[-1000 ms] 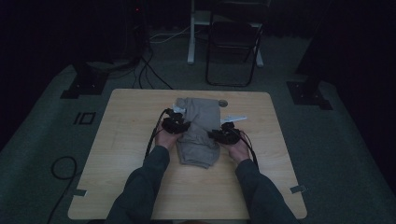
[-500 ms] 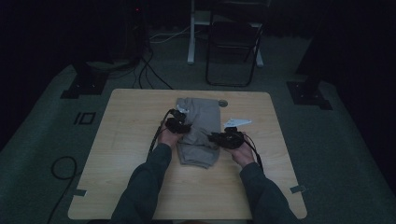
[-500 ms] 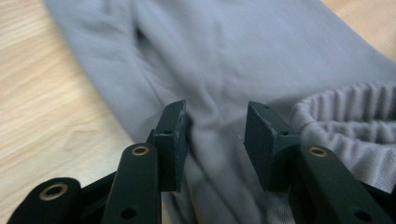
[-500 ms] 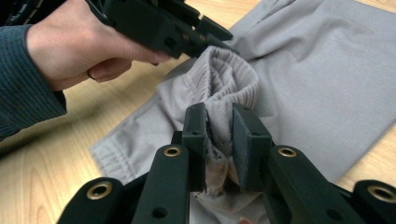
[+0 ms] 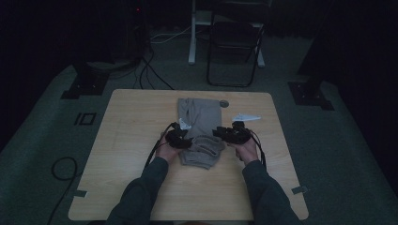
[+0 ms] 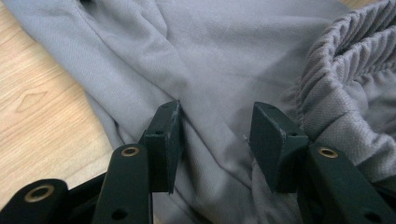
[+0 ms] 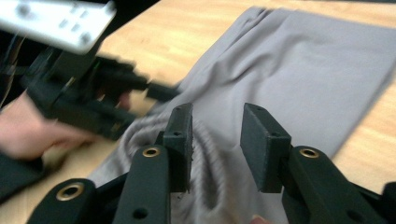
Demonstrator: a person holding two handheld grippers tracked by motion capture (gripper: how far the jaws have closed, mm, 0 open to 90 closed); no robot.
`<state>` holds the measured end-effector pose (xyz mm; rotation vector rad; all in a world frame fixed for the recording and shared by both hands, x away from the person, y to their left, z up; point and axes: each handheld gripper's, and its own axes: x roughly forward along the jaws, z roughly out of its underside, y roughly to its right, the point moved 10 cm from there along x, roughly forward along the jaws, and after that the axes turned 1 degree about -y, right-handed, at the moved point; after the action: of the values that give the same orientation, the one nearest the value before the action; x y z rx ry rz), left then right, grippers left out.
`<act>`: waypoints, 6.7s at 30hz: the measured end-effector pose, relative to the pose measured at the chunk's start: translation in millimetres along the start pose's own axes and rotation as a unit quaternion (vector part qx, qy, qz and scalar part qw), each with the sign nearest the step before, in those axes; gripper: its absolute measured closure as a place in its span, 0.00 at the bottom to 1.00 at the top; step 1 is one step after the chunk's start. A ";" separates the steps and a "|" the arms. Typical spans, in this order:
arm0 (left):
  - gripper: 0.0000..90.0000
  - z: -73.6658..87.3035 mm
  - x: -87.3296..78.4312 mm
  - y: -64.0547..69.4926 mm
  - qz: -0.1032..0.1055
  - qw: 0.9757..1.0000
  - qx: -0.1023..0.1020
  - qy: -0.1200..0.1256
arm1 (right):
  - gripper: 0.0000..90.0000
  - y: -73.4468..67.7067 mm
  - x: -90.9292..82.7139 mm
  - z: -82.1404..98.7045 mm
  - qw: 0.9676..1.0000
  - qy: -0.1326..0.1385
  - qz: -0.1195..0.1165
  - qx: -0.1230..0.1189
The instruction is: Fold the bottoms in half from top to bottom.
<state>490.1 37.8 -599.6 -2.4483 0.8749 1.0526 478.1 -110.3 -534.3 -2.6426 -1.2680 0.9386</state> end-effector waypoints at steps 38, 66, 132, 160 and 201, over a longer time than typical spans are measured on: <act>0.55 36.0 -24.3 25.0 0.017 1.000 -0.008 0.013 | 0.54 -27.1 34.9 76.6 0.989 -0.122 0.069 -0.039; 0.58 62.3 -50.0 57.0 0.039 0.999 -0.026 0.023 | 0.52 -52.5 22.5 94.1 0.986 -0.144 0.056 -0.056; 0.89 -29.7 37.2 -74.2 -0.033 0.983 -0.174 -0.037 | 0.70 102.0 104.9 -13.7 0.957 -0.118 0.255 0.072; 0.93 -62.7 -76.3 -21.5 0.018 0.992 -0.050 0.112 | 0.95 30.0 -8.8 -40.7 0.990 0.016 0.142 0.016; 0.91 14.5 -15.1 -10.2 -0.047 0.996 -0.061 0.043 | 0.94 25.3 24.4 57.3 0.985 -0.057 0.163 0.022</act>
<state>480.9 59.1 -597.5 -2.6244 0.7338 1.0026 475.6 -120.5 -600.7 -2.8507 -0.8299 1.1572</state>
